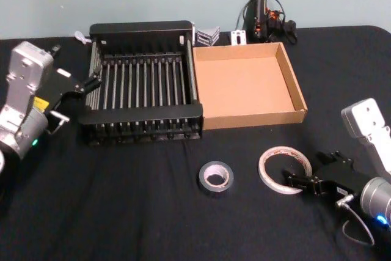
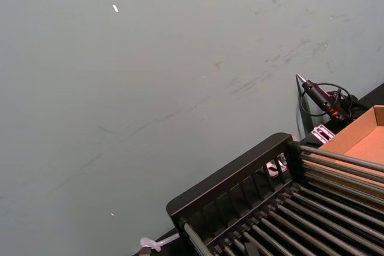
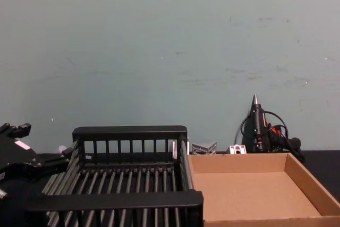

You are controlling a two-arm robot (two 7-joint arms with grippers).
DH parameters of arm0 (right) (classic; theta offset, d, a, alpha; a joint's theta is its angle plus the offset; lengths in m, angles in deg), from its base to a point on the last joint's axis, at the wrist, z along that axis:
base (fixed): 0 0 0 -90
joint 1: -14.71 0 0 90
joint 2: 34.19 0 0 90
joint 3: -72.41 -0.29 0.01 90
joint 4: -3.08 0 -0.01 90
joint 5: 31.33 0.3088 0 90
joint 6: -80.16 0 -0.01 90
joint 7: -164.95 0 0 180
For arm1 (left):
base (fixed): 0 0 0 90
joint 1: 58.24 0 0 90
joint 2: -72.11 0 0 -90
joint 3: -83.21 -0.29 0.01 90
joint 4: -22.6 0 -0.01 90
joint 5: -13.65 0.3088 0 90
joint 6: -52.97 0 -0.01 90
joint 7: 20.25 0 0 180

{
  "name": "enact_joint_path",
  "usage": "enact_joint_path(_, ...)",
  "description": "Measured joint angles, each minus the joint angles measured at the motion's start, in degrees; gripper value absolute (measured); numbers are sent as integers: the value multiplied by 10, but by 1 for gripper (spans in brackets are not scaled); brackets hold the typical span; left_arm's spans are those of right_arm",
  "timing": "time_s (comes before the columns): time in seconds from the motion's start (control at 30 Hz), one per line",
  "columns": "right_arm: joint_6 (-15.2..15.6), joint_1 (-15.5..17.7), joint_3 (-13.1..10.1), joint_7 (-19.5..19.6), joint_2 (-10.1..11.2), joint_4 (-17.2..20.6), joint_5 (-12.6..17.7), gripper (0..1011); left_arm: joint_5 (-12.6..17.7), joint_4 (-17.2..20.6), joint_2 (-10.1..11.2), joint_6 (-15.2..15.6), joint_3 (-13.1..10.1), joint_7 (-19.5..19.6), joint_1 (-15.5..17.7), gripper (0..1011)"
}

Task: Pick up the white tape and place it into the black box , Pick up the silver tape and place it into the brown box.

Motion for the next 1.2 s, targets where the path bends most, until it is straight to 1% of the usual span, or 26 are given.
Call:
enact_joint_path(0.17,2,2,-2,-5,-3,0,-5,1000,0,0,0,0,0,0,0,1001)
enact_joint_path(0.47,2,2,-2,-5,-3,0,-4,1000,0,0,0,0,0,0,0,1001)
enact_joint_path(0.53,2,1,-2,-4,-3,0,-4,982,0,0,0,0,0,0,0,1001)
enact_joint_path(0.57,2,1,-2,-4,-3,0,-4,946,0,0,0,0,0,0,0,1001)
enact_joint_path(0.63,2,1,-2,-4,-3,0,-4,925,0,0,0,0,0,0,0,1001)
enact_joint_path(0.67,2,1,-2,-4,-3,0,-4,874,0,0,0,0,0,0,0,1001)
enact_joint_path(0.77,2,1,-2,-4,-3,0,-4,825,0,0,0,0,0,0,0,1001)
enact_joint_path(1.1,2,1,-2,-4,-2,0,-3,494,0,0,0,0,0,0,0,1001)
enact_joint_path(1.13,2,1,-2,-3,-2,0,-3,478,0,0,0,0,0,0,0,1001)
enact_joint_path(1.17,2,1,-2,-3,-2,0,-3,432,0,0,0,0,0,0,0,1001)
enact_joint_path(1.2,2,1,-2,-3,-2,0,-3,417,0,0,0,0,0,0,0,1001)
